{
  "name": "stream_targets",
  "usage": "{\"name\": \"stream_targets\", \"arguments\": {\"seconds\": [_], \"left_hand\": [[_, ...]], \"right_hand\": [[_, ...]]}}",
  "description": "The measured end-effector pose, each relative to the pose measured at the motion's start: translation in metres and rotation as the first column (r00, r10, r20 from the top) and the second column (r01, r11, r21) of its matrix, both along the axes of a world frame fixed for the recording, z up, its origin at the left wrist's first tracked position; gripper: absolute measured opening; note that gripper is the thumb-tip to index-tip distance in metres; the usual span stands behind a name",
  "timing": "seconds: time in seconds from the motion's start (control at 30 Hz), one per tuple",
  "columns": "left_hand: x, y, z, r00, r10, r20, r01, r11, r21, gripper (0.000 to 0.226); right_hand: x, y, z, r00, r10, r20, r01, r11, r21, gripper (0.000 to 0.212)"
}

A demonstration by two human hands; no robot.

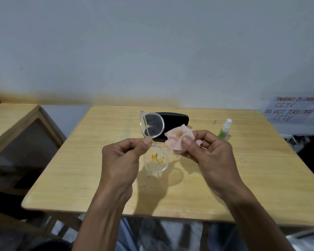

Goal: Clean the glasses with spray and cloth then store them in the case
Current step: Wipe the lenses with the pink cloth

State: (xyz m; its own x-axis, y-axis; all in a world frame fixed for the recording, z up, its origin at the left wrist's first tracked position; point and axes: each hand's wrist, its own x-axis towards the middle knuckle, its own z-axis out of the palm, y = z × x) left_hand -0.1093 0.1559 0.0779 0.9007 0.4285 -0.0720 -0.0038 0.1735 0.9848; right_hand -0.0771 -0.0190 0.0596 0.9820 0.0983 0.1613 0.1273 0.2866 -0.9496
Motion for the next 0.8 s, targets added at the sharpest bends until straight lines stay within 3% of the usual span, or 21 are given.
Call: {"name": "stream_targets", "arguments": {"seconds": [0.17,0.27,0.37,0.5,0.63,0.8], "left_hand": [[0.003,-0.003,0.004,0.998,0.038,-0.059,-0.041,0.998,-0.039,0.011],[0.005,-0.010,0.003,0.996,0.035,-0.078,-0.040,0.997,-0.068,0.007],[0.007,-0.016,0.001,0.993,0.015,-0.114,-0.027,0.994,-0.101,0.003],[0.006,-0.019,-0.002,0.990,-0.014,-0.141,-0.006,0.991,-0.136,0.001],[0.005,-0.017,0.000,0.990,0.002,-0.144,-0.019,0.993,-0.114,0.006],[0.005,-0.015,0.000,0.993,-0.003,-0.122,-0.007,0.996,-0.086,0.012]], "right_hand": [[-0.009,-0.008,-0.005,0.990,0.133,-0.044,-0.133,0.991,0.013,0.024],[-0.018,0.002,-0.004,0.984,0.179,-0.011,-0.180,0.980,-0.086,0.013],[-0.024,0.021,-0.004,0.994,0.096,0.042,-0.085,0.975,-0.203,0.008],[-0.025,0.035,-0.005,0.997,-0.056,0.061,0.069,0.968,-0.240,0.011],[-0.024,0.038,-0.003,0.996,-0.072,0.052,0.082,0.972,-0.221,0.019],[-0.023,0.037,-0.001,0.999,-0.044,0.027,0.048,0.977,-0.207,0.013]]}}
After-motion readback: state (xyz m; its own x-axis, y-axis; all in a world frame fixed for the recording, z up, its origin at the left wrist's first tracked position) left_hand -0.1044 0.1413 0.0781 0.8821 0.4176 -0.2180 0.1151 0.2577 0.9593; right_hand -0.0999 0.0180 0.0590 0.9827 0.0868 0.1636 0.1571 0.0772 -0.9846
